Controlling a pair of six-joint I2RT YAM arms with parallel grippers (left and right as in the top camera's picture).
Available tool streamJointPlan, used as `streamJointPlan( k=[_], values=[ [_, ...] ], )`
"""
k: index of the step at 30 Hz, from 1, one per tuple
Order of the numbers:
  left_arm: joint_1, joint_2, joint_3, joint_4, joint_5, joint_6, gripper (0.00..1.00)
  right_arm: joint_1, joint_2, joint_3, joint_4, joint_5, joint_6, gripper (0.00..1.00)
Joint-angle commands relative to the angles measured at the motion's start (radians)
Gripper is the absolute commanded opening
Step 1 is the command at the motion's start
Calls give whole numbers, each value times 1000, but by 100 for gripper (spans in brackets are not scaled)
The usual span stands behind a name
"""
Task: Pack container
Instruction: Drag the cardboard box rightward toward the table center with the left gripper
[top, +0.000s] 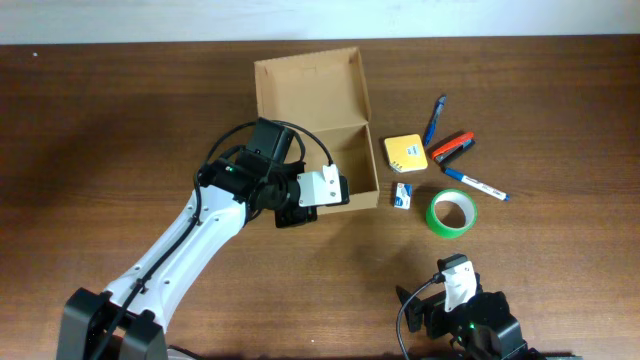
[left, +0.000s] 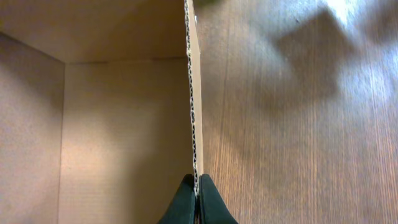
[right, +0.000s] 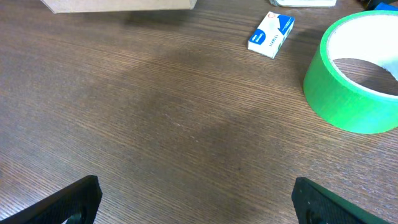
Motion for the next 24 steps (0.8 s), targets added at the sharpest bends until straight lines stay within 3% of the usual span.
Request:
streamJointPlan(
  k=[1, 5, 24],
  values=[
    [2, -14, 22, -5, -1, 72, 1, 9, -10, -7, 3, -2, 10, 99],
    [2, -9, 22, -5, -58, 77, 2, 9, -10, -7, 3, -2, 10, 99],
    [2, 66, 22, -21, -54, 120, 2, 9, -10, -7, 3, -2, 10, 99]
  ],
)
